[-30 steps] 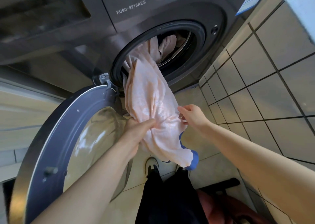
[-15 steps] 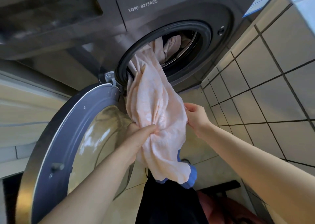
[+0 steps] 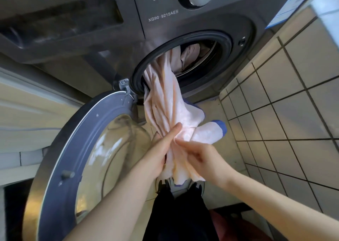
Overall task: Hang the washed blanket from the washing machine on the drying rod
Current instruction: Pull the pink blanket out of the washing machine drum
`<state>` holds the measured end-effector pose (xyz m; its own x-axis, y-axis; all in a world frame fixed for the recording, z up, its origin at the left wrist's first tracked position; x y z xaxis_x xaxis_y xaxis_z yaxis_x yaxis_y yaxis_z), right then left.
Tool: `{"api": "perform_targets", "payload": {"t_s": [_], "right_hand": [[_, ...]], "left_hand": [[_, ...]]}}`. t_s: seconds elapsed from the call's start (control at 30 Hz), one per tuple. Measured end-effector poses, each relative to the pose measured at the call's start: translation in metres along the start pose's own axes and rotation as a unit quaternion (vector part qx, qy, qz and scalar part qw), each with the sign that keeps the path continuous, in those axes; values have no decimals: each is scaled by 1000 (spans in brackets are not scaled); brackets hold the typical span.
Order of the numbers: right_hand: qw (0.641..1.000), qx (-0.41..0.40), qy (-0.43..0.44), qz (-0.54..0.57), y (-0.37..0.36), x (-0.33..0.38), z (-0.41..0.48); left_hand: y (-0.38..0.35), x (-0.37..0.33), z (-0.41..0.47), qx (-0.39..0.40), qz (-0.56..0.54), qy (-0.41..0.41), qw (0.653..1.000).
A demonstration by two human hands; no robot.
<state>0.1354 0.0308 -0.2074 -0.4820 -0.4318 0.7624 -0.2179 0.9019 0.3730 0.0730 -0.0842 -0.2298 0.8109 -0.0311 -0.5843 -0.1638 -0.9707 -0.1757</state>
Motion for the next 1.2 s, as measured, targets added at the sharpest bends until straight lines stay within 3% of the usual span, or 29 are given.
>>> {"api": "perform_targets", "payload": {"t_s": [0.13, 0.23, 0.3, 0.37, 0.53, 0.67, 0.8, 0.9, 0.97, 1.03, 1.1, 1.2], "right_hand": [[999, 26, -25, 8, -11, 3, -1], [999, 21, -24, 38, -4, 9, -5], [995, -91, -36, -21, 12, -4, 1], [981, -152, -44, -116, 26, -18, 11], [925, -138, -25, -352, 38, -48, 36], [915, -180, 46, -359, 48, -46, 29], [920, -131, 95, -357, 43, -44, 2], [917, 28, 40, -397, 27, -72, -7], [918, 136, -26, -372, 25, -81, -9], [940, 160, -89, -286, 32, -76, -3], [967, 113, -149, -174, 45, -72, 10], [985, -2, -166, -44, 65, -69, 35]], "left_hand": [[-1, 0, 4, -127, 85, -14, 988], [2, -2, 8, -151, 92, -29, 984], [4, -4, 11, -136, 95, -44, 985], [6, -5, 12, -124, 95, -48, 987], [9, -4, 16, -115, 84, -35, 989], [13, 1, 20, -134, 74, -32, 988], [14, 4, 22, -164, 46, -43, 984], [10, 7, 21, -149, 48, -52, 986], [6, 8, 19, -134, 61, -60, 987], [7, 8, 19, -128, 82, -69, 986], [8, 7, 18, -112, 118, -79, 984], [6, 4, 12, -73, 139, -89, 984]]}}
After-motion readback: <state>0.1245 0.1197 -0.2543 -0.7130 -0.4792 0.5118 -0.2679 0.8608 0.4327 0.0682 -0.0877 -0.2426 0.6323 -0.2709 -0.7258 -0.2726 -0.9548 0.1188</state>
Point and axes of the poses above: each hand's wrist, its own z-axis towards the middle knuckle, its own y-axis out of the back of the hand, x = y × z, the point moved 4 cm from there along z, towards the middle knuckle, and after that the axes turned 8 degrees about -y, right-handed, at the moved point
